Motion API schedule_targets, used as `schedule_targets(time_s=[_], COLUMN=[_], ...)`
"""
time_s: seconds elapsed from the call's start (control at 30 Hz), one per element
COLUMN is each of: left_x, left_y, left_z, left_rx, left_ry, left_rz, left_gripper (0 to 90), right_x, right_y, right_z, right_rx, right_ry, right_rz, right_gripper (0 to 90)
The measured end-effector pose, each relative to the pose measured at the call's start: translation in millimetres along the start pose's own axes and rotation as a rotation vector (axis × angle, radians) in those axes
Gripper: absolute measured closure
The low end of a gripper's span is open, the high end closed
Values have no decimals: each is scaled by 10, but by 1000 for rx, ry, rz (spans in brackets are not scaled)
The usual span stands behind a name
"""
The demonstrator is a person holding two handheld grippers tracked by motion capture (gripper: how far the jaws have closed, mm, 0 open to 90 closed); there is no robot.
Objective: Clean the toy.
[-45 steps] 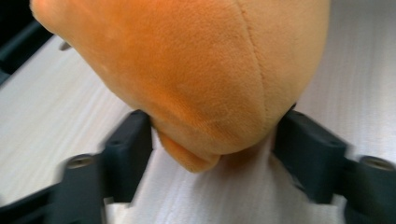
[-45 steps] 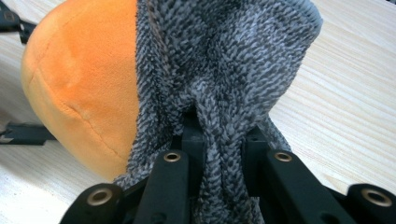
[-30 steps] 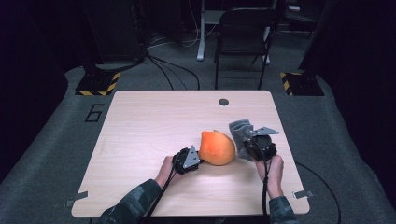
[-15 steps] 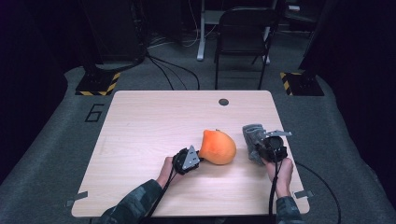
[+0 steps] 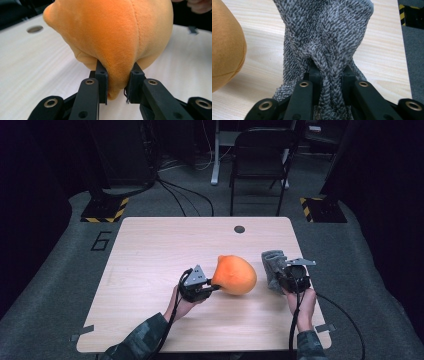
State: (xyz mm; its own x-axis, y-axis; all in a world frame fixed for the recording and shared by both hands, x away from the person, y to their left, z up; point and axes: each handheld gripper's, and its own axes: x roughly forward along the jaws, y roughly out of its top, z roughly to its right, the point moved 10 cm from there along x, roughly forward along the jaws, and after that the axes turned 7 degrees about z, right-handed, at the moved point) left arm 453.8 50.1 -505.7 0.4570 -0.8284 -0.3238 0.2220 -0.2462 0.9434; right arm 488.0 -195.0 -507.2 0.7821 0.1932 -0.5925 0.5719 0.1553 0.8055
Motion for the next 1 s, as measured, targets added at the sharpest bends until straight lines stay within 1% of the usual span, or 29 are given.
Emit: schedule_targets(time_s=[0.03,0.07,0.1,0.13,0.17,0.2,0.23,0.27,0.3,0.33,0.37,0.4,0.43,0.47,0.5,0.53,0.57,0.6,0.67,0.73,0.77,0.8,0.83,0.87,0.9,0.93,1.0], left_x=[-14,-33,-33,-55,-61,-62,-62,-60,-54,-32,-32,-7,-7,20,20,45,54,66,92,104,117,117,122,132,132,133,135], left_y=[6,8,8,7,4,-4,-4,-10,-22,-50,-50,-88,-88,-128,-128,-166,-181,-195,-221,-255,-267,-267,-279,-292,-292,-305,-313], left_z=[-3,-13,-13,-19,-24,-26,-26,-29,-27,-22,-22,-23,-23,-34,-34,-35,-30,-35,-18,-12,-2,-2,2,12,12,13,20], left_rx=[-36,-63,-63,-132,-170,-187,-187,-208,-220,-235,-235,-246,-246,-258,-258,-263,-269,-265,-290,-292,-306,-306,-314,-329,-329,-320,-323], left_ry=[-14,-18,-18,-32,-42,-40,-40,-50,-59,-55,-55,-57,-57,-60,-60,-59,-61,-62,-63,-75,-76,-76,-76,-72,-72,-71,-75], left_rz=[-9,-21,-21,-35,-41,-49,-49,-50,-57,-69,-69,-83,-83,-93,-93,-104,-108,-110,-111,-123,-121,-121,-123,-120,-120,-125,-130], left_gripper=[755,755,755,754,754,754,754,754,754,753,753,753,753,753,753,752,752,752,752,751,751,752,752,752,753,753,752], right_x=[-11,-27,-27,-59,-79,-105,-105,-157,-189,-218,-218,-285,-285,-348,-348,-402,-421,-436,-442,-427,-414,-414,-387,-318,-271,-222,-153], right_y=[11,26,26,67,92,132,132,186,220,256,256,329,329,397,397,459,484,500,508,497,479,479,452,383,343,302,248], right_z=[-5,-8,-8,-27,-41,-74,-74,-130,-168,-220,-220,-340,-340,-493,-493,-675,-772,-877,-1093,-1309,-1404,-1404,-1521,-1650,-1676,-1689,-1659], right_rx=[1,-9,-9,-11,-18,-19,-19,-26,-40,-47,-47,-72,-72,-99,-99,-125,-145,-156,-190,-224,-251,-251,-271,-289,-311,-315,-324], right_ry=[-1,-1,-1,0,4,12,12,17,23,30,30,43,43,61,61,92,108,124,154,176,188,188,204,205,205,202,169], right_rz=[2,6,6,21,29,45,45,58,65,73,73,89,89,102,102,121,129,135,137,142,138,138,131,106,92,79,62], right_gripper=[771,771,771,771,771,771,771,771,771,771,771,771,771,771,771,770,769,769,768,768,768,768,768,768,768,768,769])
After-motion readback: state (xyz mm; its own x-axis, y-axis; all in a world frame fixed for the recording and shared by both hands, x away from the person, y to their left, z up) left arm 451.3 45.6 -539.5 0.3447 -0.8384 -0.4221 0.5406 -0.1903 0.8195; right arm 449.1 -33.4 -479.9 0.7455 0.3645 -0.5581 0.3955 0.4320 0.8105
